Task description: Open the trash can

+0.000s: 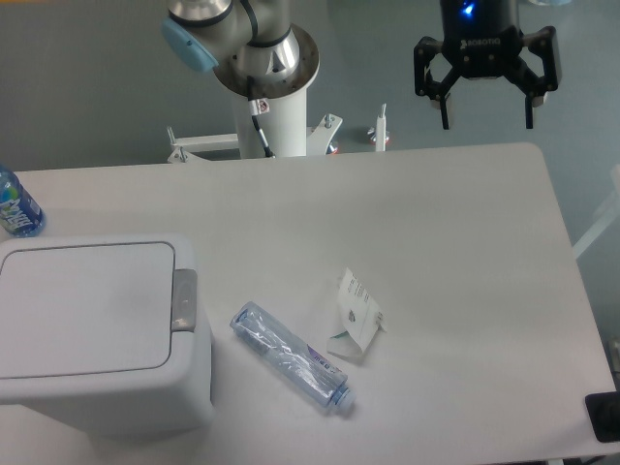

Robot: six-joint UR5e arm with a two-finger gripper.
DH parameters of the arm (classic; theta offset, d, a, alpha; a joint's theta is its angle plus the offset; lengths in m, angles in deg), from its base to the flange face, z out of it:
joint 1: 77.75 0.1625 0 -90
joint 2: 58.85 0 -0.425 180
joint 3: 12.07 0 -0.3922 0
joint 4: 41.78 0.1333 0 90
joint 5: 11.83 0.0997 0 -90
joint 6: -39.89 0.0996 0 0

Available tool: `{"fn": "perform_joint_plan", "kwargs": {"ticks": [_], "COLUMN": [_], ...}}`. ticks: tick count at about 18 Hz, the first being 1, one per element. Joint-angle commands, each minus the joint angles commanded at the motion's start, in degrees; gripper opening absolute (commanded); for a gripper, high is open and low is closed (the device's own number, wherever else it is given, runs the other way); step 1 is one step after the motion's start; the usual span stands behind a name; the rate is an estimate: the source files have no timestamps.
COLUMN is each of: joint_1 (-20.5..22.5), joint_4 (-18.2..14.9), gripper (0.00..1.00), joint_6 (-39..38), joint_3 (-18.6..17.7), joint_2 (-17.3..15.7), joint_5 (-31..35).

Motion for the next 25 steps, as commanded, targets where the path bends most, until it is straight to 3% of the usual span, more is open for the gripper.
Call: {"fn": "perform_joint_plan", "kwargs": {"ticks": [6,11,15,17,21,25], "joint_1": [-0.26,-1.67,-3.33,-5.61,-10.54,-13.62], "joint_4": [0.0,0.0,2.72,3.51,3.52,3.6], "gripper": [1.0,1.0,1.0,1.0,1.0,1.0], "joint_6": [-4.02,-18.16,-31.43,-37.77,-43.4,-53.16], "joint_3": [0.62,2.46,2.55,2.55,2.55,2.37], "joint_2": [0.44,2.2,3.16,3.69,5.09,6.41], "joint_5": [-0.09,-1.22,-6.14,-7.12,-9.22,-15.1]}}
